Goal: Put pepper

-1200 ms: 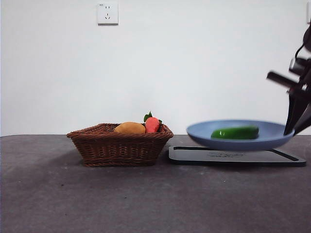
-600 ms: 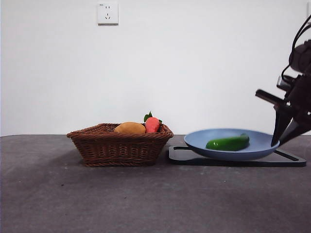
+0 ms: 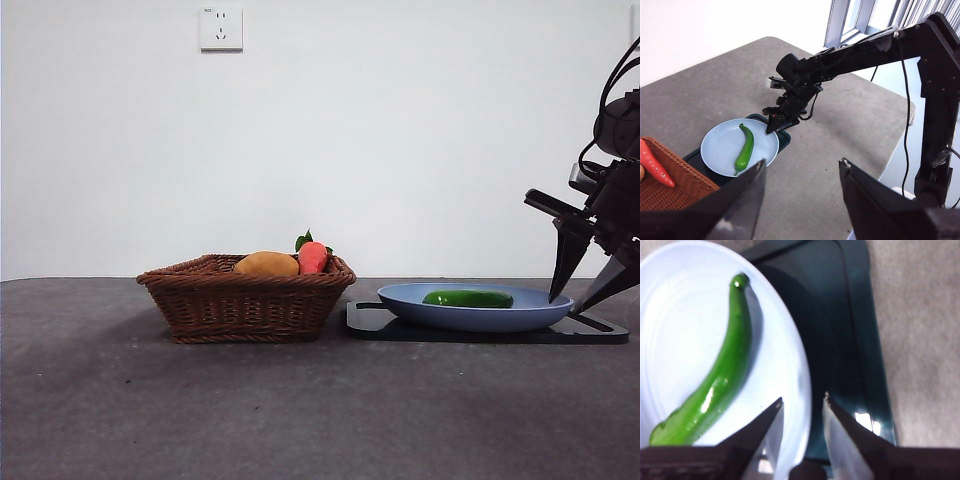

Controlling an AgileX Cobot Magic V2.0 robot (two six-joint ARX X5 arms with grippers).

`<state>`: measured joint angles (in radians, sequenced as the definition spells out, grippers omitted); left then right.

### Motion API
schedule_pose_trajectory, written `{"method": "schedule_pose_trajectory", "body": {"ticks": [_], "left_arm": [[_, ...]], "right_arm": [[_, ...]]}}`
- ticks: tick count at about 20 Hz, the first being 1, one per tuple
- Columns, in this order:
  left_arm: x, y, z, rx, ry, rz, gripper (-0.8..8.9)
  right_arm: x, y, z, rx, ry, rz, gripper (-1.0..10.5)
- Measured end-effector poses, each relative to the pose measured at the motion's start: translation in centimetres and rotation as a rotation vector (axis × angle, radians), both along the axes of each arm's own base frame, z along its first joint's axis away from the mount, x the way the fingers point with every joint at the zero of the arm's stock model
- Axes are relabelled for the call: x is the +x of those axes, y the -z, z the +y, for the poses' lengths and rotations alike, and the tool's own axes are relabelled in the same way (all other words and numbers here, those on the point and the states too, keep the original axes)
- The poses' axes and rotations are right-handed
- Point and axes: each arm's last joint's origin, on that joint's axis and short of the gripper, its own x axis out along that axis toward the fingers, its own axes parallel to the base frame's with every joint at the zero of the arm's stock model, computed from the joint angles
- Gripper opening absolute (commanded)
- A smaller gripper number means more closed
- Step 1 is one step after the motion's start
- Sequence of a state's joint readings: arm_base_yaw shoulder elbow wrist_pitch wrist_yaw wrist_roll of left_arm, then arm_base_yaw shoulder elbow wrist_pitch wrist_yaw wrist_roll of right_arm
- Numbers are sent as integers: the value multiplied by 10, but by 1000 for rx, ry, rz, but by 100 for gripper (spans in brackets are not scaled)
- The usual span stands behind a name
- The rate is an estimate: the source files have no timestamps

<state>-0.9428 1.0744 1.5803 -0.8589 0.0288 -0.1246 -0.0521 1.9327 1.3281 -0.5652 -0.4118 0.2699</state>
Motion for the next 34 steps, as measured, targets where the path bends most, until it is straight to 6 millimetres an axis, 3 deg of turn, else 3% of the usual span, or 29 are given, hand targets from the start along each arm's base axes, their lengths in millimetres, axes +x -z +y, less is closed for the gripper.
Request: {"method": "schedule_pose_trajectory", "body": {"ticks": [3,7,9,14,19,21,24,34], "left_arm": [[0,2,0,14,0,10,262],[-1,5,2,45,0,32,258],[-2,7,2,60,0,43,258],[-3,11,4,106,2,71,258],[-3,13,5,123,5,76,255],[-3,13,5,124,5,76,168],[-4,13,5,129,5,80,4],[-4,14,5,140,5,88,8]], "right_arm": [[-9,-26,-1,-2,3,-39,158],[-50,-104,1,-7,-5,-192,157],[-80,-133,5,-22,-37,-217,157],[-190,-198,30,-66,-236,-294,156],[-282,-222,38,-15,-384,-383,153],[-305,-225,37,1,-419,-420,90],[-320,-229,35,0,-439,-474,6],[-321,-229,35,18,-409,-460,11]]}}
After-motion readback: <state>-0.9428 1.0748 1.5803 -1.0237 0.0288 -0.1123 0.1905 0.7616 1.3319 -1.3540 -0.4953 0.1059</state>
